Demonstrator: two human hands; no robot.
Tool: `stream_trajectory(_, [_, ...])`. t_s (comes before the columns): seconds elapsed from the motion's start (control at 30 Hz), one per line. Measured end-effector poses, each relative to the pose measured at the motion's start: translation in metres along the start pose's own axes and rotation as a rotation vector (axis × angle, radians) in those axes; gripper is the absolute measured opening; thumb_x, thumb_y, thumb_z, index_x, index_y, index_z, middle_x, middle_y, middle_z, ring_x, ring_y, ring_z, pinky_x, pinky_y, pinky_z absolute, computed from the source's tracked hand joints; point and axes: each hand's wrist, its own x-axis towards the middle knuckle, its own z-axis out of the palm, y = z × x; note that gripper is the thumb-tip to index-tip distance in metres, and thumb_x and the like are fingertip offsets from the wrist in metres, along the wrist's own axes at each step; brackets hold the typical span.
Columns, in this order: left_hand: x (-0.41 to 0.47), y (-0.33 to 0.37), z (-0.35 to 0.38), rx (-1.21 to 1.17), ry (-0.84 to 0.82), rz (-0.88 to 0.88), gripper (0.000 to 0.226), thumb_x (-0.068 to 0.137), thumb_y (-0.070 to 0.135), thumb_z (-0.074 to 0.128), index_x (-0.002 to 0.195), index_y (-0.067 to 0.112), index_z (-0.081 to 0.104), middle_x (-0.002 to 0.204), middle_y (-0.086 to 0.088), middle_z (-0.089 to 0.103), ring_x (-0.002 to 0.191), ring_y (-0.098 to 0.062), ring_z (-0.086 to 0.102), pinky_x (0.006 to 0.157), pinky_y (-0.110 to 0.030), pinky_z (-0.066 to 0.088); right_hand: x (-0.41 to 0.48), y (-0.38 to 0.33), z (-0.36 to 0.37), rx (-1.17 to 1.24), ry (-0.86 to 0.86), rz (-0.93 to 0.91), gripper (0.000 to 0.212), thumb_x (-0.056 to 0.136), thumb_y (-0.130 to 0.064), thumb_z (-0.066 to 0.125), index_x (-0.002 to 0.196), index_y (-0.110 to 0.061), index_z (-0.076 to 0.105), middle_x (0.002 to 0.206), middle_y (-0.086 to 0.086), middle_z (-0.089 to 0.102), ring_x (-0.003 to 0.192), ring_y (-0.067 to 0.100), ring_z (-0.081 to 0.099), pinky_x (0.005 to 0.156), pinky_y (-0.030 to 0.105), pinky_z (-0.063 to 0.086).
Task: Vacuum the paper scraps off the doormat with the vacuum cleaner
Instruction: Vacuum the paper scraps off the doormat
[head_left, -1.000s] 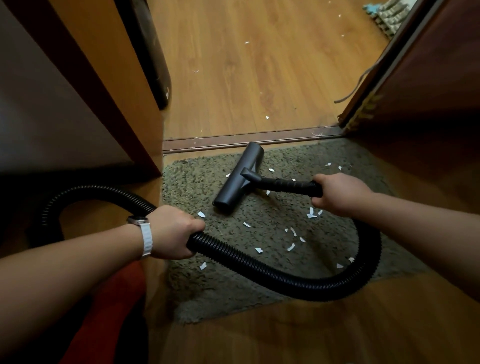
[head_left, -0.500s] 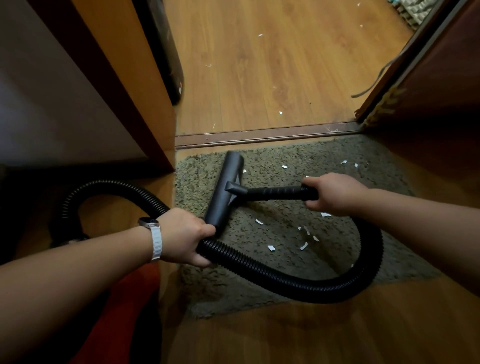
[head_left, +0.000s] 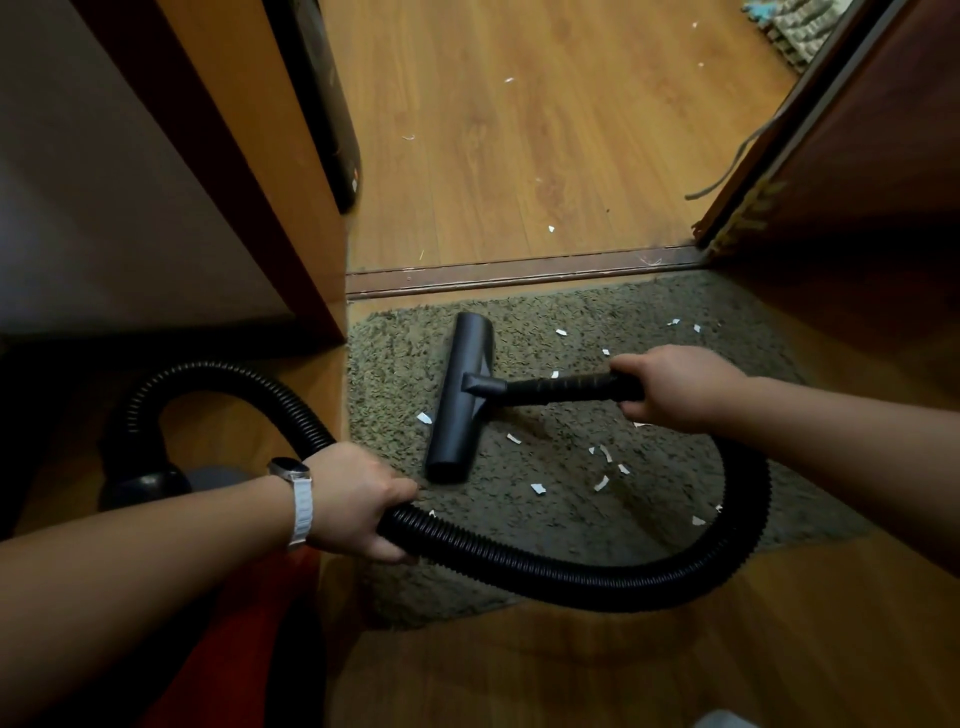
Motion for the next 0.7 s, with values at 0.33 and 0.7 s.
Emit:
stream_trajectory(0.33, [0.001, -0.012, 0.002, -0.025, 0.081, -0.025, 0.049, 0.074, 0.078, 0.035, 0.082, 0.030, 0.042, 0.079, 0.007, 0.063, 0.075, -0.018, 0.063, 0.068, -0.033, 0.053, 0.021, 0.008, -0.001, 0.127, 0.018, 0.251, 0.025, 0.086, -0.043, 0.062, 0.107, -0.029, 0.060, 0.077, -0.005, 0.061, 0.070, 0.018, 0.061, 0.057, 0.029, 0.051])
stream_trajectory(0.7, [-0.013, -0.022, 0.008, -0.020, 0.148, -0.027, 0.050, 0.073, 0.075, 0.045, 0.079, 0.026, 0.054, 0.068, 0.006, 0.062, 0.062, -0.019, 0.062, 0.056, -0.032, 0.052, 0.057, -0.039, -0.016, 0.120, 0.023, 0.139, 0.027, 0.093, -0.046, 0.059, 0.111, -0.027, 0.055, 0.078, -0.007, 0.056, 0.066, 0.015, 0.056, 0.049, 0.026, 0.039])
